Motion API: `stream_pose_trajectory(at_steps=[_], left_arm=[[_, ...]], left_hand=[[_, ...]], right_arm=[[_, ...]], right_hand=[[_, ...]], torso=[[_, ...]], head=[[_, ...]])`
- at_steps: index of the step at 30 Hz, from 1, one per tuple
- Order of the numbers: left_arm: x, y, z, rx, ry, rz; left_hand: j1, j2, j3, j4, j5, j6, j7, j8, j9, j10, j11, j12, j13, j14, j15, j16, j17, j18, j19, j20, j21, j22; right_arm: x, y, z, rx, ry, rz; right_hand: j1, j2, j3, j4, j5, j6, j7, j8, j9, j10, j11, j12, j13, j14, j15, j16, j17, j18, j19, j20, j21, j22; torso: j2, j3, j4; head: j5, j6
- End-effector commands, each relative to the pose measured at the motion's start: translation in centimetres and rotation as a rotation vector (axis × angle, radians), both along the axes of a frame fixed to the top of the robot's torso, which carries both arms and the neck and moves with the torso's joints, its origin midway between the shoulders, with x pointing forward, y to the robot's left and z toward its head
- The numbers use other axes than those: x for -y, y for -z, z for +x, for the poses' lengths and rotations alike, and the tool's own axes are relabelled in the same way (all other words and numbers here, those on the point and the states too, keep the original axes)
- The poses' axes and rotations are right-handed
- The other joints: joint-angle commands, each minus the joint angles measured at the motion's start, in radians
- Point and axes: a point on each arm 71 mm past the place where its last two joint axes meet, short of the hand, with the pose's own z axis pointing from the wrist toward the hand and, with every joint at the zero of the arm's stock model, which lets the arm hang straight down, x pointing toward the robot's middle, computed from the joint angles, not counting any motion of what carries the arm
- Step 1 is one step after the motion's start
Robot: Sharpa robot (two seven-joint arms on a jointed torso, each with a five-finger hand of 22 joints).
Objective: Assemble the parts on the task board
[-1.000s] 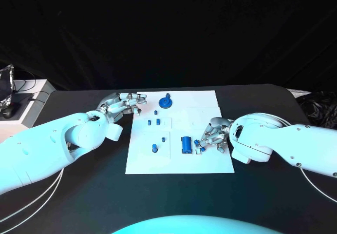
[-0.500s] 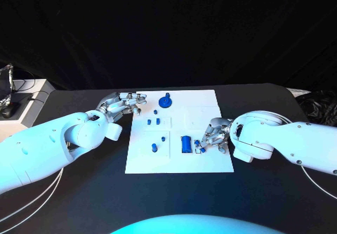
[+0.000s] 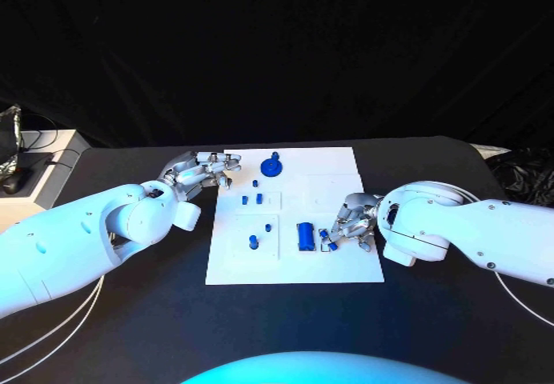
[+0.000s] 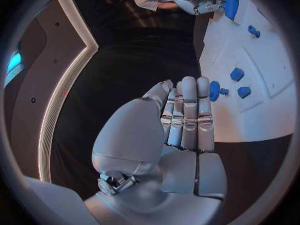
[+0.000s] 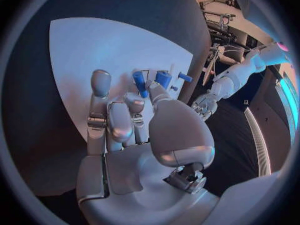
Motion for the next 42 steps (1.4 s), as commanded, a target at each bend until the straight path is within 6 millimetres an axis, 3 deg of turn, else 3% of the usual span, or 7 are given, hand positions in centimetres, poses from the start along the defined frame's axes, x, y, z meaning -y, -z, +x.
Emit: stream_pose_trajectory(at_steps=[1, 24, 28, 33, 34, 36, 42], left_arm=[[0.33, -0.08, -0.05, 0.006, 0.024, -0.007], [0.23, -0.05, -0.04, 0.006, 0.024, -0.002], [0.23, -0.04, -0.03, 0.006, 0.024, -0.002], [0.24, -0.03, -0.03, 0.006, 0.024, -0.002], [0.24, -0.03, -0.03, 0.006, 0.024, -0.002], [0.23, -0.03, -0.03, 0.006, 0.024, -0.002], [0.21, -0.01, -0.02, 0.005, 0.022, -0.001]], left_hand=[[-0.007, -0.001, 0.003, 0.002, 0.006, -0.006, 0.0, 0.001, 0.001, -0.006, 0.002, 0.006, 0.0, -0.003, 0.007, -0.001, -0.002, 0.0, 0.004, 0.001, -0.004, 0.002], [-0.009, 0.002, 0.007, 0.007, 0.007, -0.004, -0.001, 0.002, 0.002, -0.008, 0.002, 0.006, 0.0, -0.003, 0.007, -0.002, -0.002, 0.0, 0.005, 0.002, -0.009, 0.002], [-0.009, 0.002, 0.007, 0.007, 0.007, -0.004, -0.001, 0.002, 0.002, -0.008, 0.002, 0.006, 0.0, -0.003, 0.007, -0.002, -0.002, 0.0, 0.005, 0.002, -0.009, 0.002], [-0.009, 0.002, 0.007, 0.007, 0.007, -0.004, -0.001, 0.002, 0.002, -0.008, 0.002, 0.006, 0.0, -0.003, 0.007, -0.002, -0.002, 0.0, 0.005, 0.002, -0.009, 0.002], [-0.009, 0.002, 0.007, 0.007, 0.007, -0.004, -0.001, 0.002, 0.002, -0.008, 0.002, 0.006, 0.0, -0.003, 0.007, -0.002, -0.002, 0.0, 0.005, 0.002, -0.009, 0.002], [-0.009, 0.002, 0.007, 0.007, 0.007, -0.004, -0.001, 0.002, 0.002, -0.008, 0.002, 0.006, 0.0, -0.003, 0.007, -0.002, -0.002, 0.0, 0.005, 0.002, -0.009, 0.002], [-0.01, 0.001, 0.008, 0.007, 0.007, -0.006, 0.0, 0.001, 0.001, -0.009, 0.003, 0.006, 0.0, -0.004, 0.008, -0.002, -0.003, 0.0, 0.006, 0.002, -0.011, 0.003]], right_arm=[[-0.22, 0.32, -0.19, -0.001, 0.0, 0.002], [-0.52, 0.51, -0.19, -0.042, 0.022, 0.038], [-0.5, 0.45, -0.15, -0.032, 0.024, 0.039], [-0.44, 0.37, -0.08, -0.018, 0.029, 0.043], [-0.42, 0.35, -0.07, -0.015, 0.03, 0.045], [-0.4, 0.32, -0.05, -0.01, 0.032, 0.047], [-0.37, 0.19, -0.04, 0.006, 0.035, 0.061]], right_hand=[[-0.008, 0.003, 0.001, 0.008, 0.004, 0.01, 0.0, 0.006, 0.001, 0.0, -0.006, -0.001, 0.002, 0.0, -0.007, 0.0, 0.002, 0.005, 0.043, -0.006, 0.005, 0.001], [-0.037, -0.011, -0.009, 0.027, 0.004, 0.015, 0.0, 0.006, 0.006, 0.005, -0.006, 0.0, 0.004, 0.0, -0.007, 0.002, 0.002, 0.004, 0.043, -0.007, 0.012, 0.001], [-0.053, -0.019, -0.022, 0.039, -0.028, 0.015, 0.001, 0.005, 0.006, 0.004, -0.005, -0.002, 0.004, 0.0, -0.006, 0.002, 0.001, 0.005, 0.043, -0.006, 0.009, -0.001], [-0.065, -0.025, -0.034, 0.054, -0.038, 0.014, 0.003, 0.005, 0.006, 0.004, -0.004, -0.003, 0.004, -0.001, -0.005, 0.002, 0.0, 0.006, 0.043, -0.005, 0.007, -0.002], [-0.067, -0.027, -0.039, 0.058, -0.038, 0.014, 0.003, 0.005, 0.006, 0.004, -0.003, -0.002, 0.005, -0.001, -0.004, 0.002, 0.0, 0.006, 0.043, -0.005, 0.008, -0.003], [-0.07, -0.025, -0.067, 0.063, 0.0, 0.015, 0.004, 0.006, 0.008, 0.004, -0.003, -0.003, 0.005, -0.001, -0.004, 0.003, 0.0, 0.006, 0.043, -0.004, 0.01, -0.003], [-0.058, -0.003, -0.132, 0.07, 0.005, 0.012, 0.004, 0.006, 0.01, 0.003, -0.002, -0.005, 0.004, -0.001, -0.003, 0.003, 0.0, 0.008, 0.043, -0.003, 0.01, -0.006]], torso=[[0.0, -0.0003, 0.0004], [0.001, 0.0004, -0.0002], [0.001, 0.0008, -0.0001], [0.0, 0.0006, 0.0002], [0.0, 0.0005, 0.0002], [0.0, 0.0005, -0.0001], [0.0, 0.0005, 0.0006]], head=[[-0.001, 0.001], [-0.002, -0.002], [-0.002, -0.002], [-0.003, -0.002], [-0.002, -0.002], [-0.002, -0.002], [-0.002, -0.003]])
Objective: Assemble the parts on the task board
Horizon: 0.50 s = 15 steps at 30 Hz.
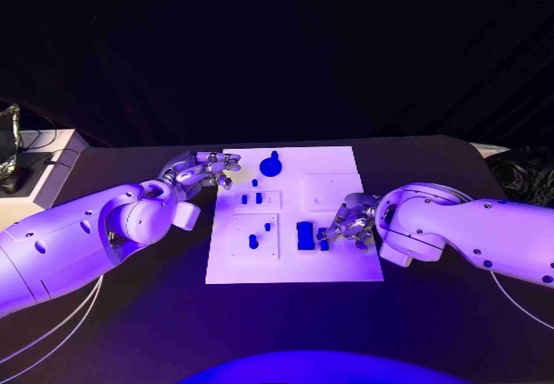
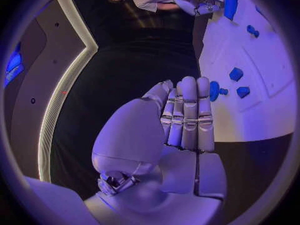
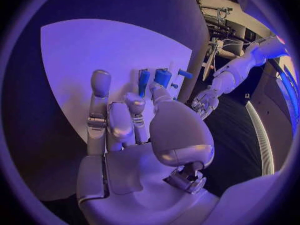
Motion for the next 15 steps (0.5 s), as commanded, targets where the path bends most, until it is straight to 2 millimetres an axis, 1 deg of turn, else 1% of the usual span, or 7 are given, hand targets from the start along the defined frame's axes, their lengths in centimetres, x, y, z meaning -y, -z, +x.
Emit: stream_pose_trajectory(at_steps=[1, 10, 15], left_arm=[[0.24, -0.06, -0.05, 0.005, 0.018, -0.007], [0.18, -0.03, -0.05, 0.004, 0.017, -0.006], [0.14, -0.01, -0.06, 0.004, 0.016, -0.005]], left_hand=[[-0.01, 0.001, 0.002, 0.001, 0.003, -0.006, 0.0, 0.001, 0.001, -0.005, -0.001, 0.006, 0.0, 0.0, 0.004, -0.002, -0.001, 0.0, 0.006, 0.002, -0.004, 0.001], [-0.01, 0.001, 0.002, 0.001, 0.003, -0.006, 0.0, 0.001, 0.001, -0.005, -0.001, 0.006, 0.0, 0.0, 0.004, -0.002, -0.001, 0.0, 0.006, 0.002, -0.004, 0.001], [-0.01, 0.001, 0.002, 0.001, 0.003, -0.006, 0.0, 0.001, 0.001, -0.005, -0.001, 0.006, 0.0, 0.0, 0.004, -0.002, -0.001, 0.0, 0.006, 0.002, -0.004, 0.001]], right_arm=[[-0.29, -0.19, -0.04, 0.023, -0.011, 0.027], [-0.17, -0.34, -0.12, 0.038, -0.007, 0.041], [0.19, -0.34, -0.11, 0.039, -0.002, 0.038]], right_hand=[[0.001, 0.011, -0.016, 0.004, 0.007, 0.002, 0.0, 0.004, 0.002, -0.005, -0.003, -0.005, 0.0, -0.001, -0.003, 0.003, -0.001, 0.008, 0.043, -0.003, 0.001, -0.002], [-0.017, 0.007, -0.036, 0.022, 0.008, 0.003, 0.001, 0.004, 0.002, -0.004, -0.002, -0.003, 0.001, -0.001, -0.003, 0.005, 0.0, 0.008, 0.043, -0.003, 0.003, -0.002], [-0.017, 0.007, -0.036, 0.023, 0.007, 0.003, 0.001, 0.004, 0.002, -0.003, -0.002, -0.003, 0.001, -0.001, -0.003, 0.005, 0.0, 0.008, 0.043, -0.003, 0.003, -0.002]], torso=[[0.0, -0.0001, 0.0006], [0.0, 0.0001, 0.0004], [0.0, -0.0003, 0.0006]], head=[[0.001, -0.001], [0.002, -0.001], [0.002, -0.001]])
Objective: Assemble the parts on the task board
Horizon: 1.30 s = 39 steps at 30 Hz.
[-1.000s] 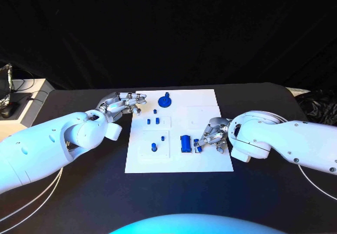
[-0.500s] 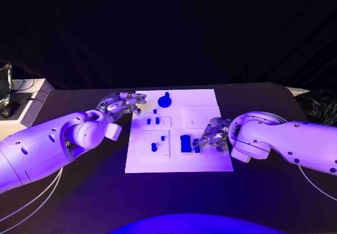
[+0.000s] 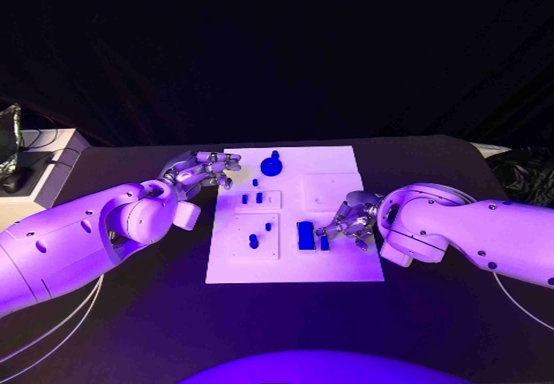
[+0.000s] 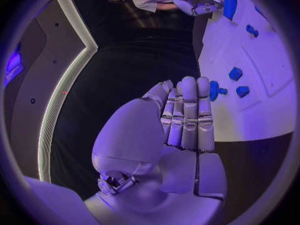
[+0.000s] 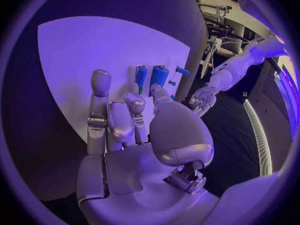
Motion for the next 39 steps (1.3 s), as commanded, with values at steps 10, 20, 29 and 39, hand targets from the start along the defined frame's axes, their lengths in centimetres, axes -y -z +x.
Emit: stream_pose_trajectory(at_steps=[10, 20, 29, 39], left_arm=[[0.1, 0.0, -0.1, 0.004, 0.016, -0.005], [0.1, 0.0, -0.2, 0.002, 0.017, -0.005], [0.1, 0.1, -0.2, 0.001, 0.018, -0.005], [0.1, 0.1, -0.2, 0.0, 0.017, -0.004]], left_hand=[[-0.008, 0.001, 0.003, 0.0, 0.003, -0.006, 0.0, 0.001, 0.001, -0.005, -0.001, 0.007, 0.0, 0.0, 0.004, -0.002, -0.002, 0.0, 0.007, 0.002, -0.005, 0.002], [-0.008, 0.001, 0.003, 0.0, 0.003, -0.006, 0.0, 0.001, 0.001, -0.005, -0.001, 0.007, 0.0, 0.0, 0.004, -0.002, -0.002, 0.0, 0.007, 0.002, -0.005, 0.002], [-0.007, 0.001, 0.004, -0.001, 0.003, -0.006, 0.0, 0.001, 0.002, -0.004, -0.001, 0.008, 0.0, 0.0, 0.004, -0.002, -0.002, 0.0, 0.007, 0.002, -0.006, 0.004], [-0.007, 0.001, 0.004, -0.001, 0.003, -0.006, 0.0, 0.001, 0.002, -0.004, -0.001, 0.008, 0.0, 0.0, 0.004, -0.002, -0.002, 0.0, 0.007, 0.002, -0.006, 0.004]], right_arm=[[1.1, -0.1, -0.4, 0.015, -0.027, -0.006], [1.2, -0.1, -1.2, 0.018, -0.045, -0.006], [1.1, 0.3, -1.4, 0.026, -0.041, -0.012], [1.0, 1.0, -0.8, 0.045, -0.012, -0.028]], right_hand=[[0.07, -0.017, 0.006, -0.076, -0.151, 0.011, -0.002, 0.011, 0.008, -0.002, -0.004, -0.002, 0.001, -0.001, -0.004, 0.006, 0.002, 0.007, 0.043, -0.003, 0.011, 0.0], [0.107, -0.04, 0.036, -0.11, -0.279, 0.016, -0.016, 0.058, 0.059, 0.004, -0.013, 0.004, 0.003, -0.001, -0.011, 0.008, 0.009, 0.001, 0.044, -0.009, 0.028, 0.002], [0.1, -0.043, 0.045, -0.099, -0.285, 0.011, -0.022, 0.087, 0.082, 0.008, -0.016, 0.007, 0.004, 0.0, -0.013, 0.008, 0.012, -0.002, 0.044, -0.012, 0.037, 0.003], [0.103, -0.016, 0.038, -0.108, -0.28, 0.007, -0.028, 0.111, 0.095, 0.013, -0.021, 0.01, 0.006, 0.001, -0.017, 0.007, 0.012, -0.005, 0.045, -0.016, 0.041, 0.002]], torso=[[0.0, 0.0002, 0.0007], [0.0, 0.0003, -0.001], [0.0, -0.0002, 0.0002], [0.0, -0.0006, 0.0004]], head=[[0.002, -0.001], [0.001, -0.003], [0.0, -0.004], [0.001, -0.008]])
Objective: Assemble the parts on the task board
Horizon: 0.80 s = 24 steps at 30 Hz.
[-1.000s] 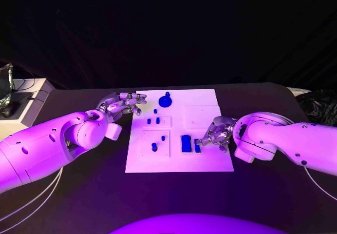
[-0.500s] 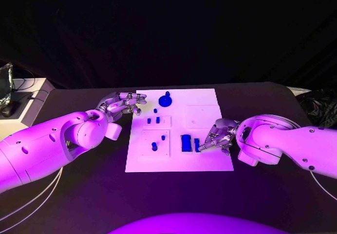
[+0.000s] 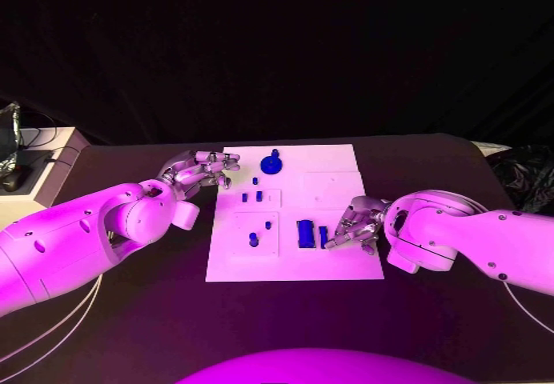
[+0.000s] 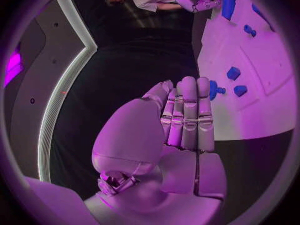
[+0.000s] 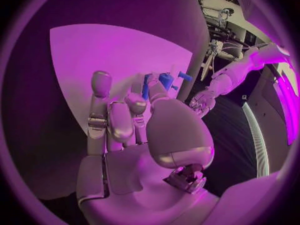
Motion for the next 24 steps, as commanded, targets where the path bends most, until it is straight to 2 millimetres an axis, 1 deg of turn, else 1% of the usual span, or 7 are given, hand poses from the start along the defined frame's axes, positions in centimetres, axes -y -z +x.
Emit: stream_pose_trajectory(at_steps=[1, 3, 8, 17, 24], left_arm=[[0.23, -0.1, -0.08, 0.006, 0.018, -0.007], [0.24, -0.1, -0.08, 0.006, 0.019, -0.008], [0.23, -0.09, -0.09, 0.006, 0.019, -0.007], [0.22, -0.08, -0.09, 0.004, 0.02, -0.007], [0.24, -0.07, -0.1, 0.003, 0.022, -0.006]], left_hand=[[-0.007, 0.001, 0.004, -0.001, 0.003, -0.006, 0.0, 0.001, 0.002, -0.005, -0.001, 0.004, 0.0, 0.0, 0.004, -0.002, -0.001, 0.0, 0.007, 0.002, -0.006, 0.001], [-0.007, 0.001, 0.004, -0.001, 0.003, -0.006, 0.0, 0.001, 0.002, -0.005, -0.001, 0.004, 0.0, 0.0, 0.004, -0.002, -0.001, 0.0, 0.007, 0.002, -0.006, 0.001], [-0.007, 0.001, 0.004, -0.001, 0.003, -0.006, 0.0, 0.001, 0.002, -0.005, -0.001, 0.004, 0.0, 0.0, 0.004, -0.002, -0.001, 0.0, 0.007, 0.002, -0.006, 0.001], [-0.007, 0.001, 0.004, -0.001, 0.003, -0.006, 0.0, 0.001, 0.002, -0.005, -0.001, 0.004, 0.0, 0.0, 0.004, -0.002, -0.001, 0.0, 0.007, 0.002, -0.006, 0.001], [-0.01, 0.003, 0.005, -0.001, 0.003, -0.006, 0.0, 0.001, 0.001, -0.005, -0.001, 0.005, 0.0, 0.0, 0.004, -0.002, -0.001, 0.0, 0.008, 0.002, -0.007, 0.004]], right_arm=[[-0.12, 0.13, 0.2, 0.028, 0.002, -0.014], [-0.23, 0.25, 0.25, 0.033, 0.003, -0.018], [-0.33, 0.44, 0.36, 0.046, 0.005, -0.03], [-0.32, 0.55, 0.45, 0.052, 0.007, -0.037], [-0.2, 0.49, 0.38, 0.057, 0.007, -0.032]], right_hand=[[0.002, 0.013, -0.002, -0.005, 0.003, 0.0, -0.007, 0.004, 0.001, 0.001, -0.008, 0.007, 0.001, -0.002, -0.007, 0.003, 0.0, -0.005, 0.044, -0.008, 0.005, 0.0], [0.004, 0.019, -0.002, -0.007, 0.003, 0.0, -0.008, 0.006, 0.002, 0.002, -0.009, 0.009, 0.002, -0.002, -0.008, 0.002, 0.0, -0.005, 0.044, -0.009, 0.005, 0.0], [0.005, 0.032, -0.004, -0.013, 0.023, -0.001, -0.01, 0.01, 0.001, 0.003, -0.01, 0.009, 0.003, -0.001, -0.009, 0.003, 0.001, -0.006, 0.044, -0.01, 0.008, 0.0], [0.014, 0.044, -0.005, -0.031, 0.111, -0.003, -0.013, 0.01, -0.006, 0.004, -0.012, 0.01, 0.005, -0.001, -0.011, 0.004, 0.002, -0.008, 0.044, -0.012, 0.013, 0.0], [0.007, 0.041, -0.013, -0.035, 0.116, -0.002, -0.012, 0.011, -0.009, 0.004, -0.012, 0.009, 0.006, -0.001, -0.011, 0.003, 0.001, -0.008, 0.044, -0.012, 0.011, -0.001]], torso=[[0.0, -0.0007, -0.0002], [0.0, -0.0007, -0.0004], [0.0, -0.0003, -0.0008], [0.0, -0.0003, -0.0013], [0.0, -0.0006, 0.0]], head=[[0.002, -0.002], [0.003, -0.002], [0.003, -0.004], [0.003, -0.005], [0.004, -0.004]])
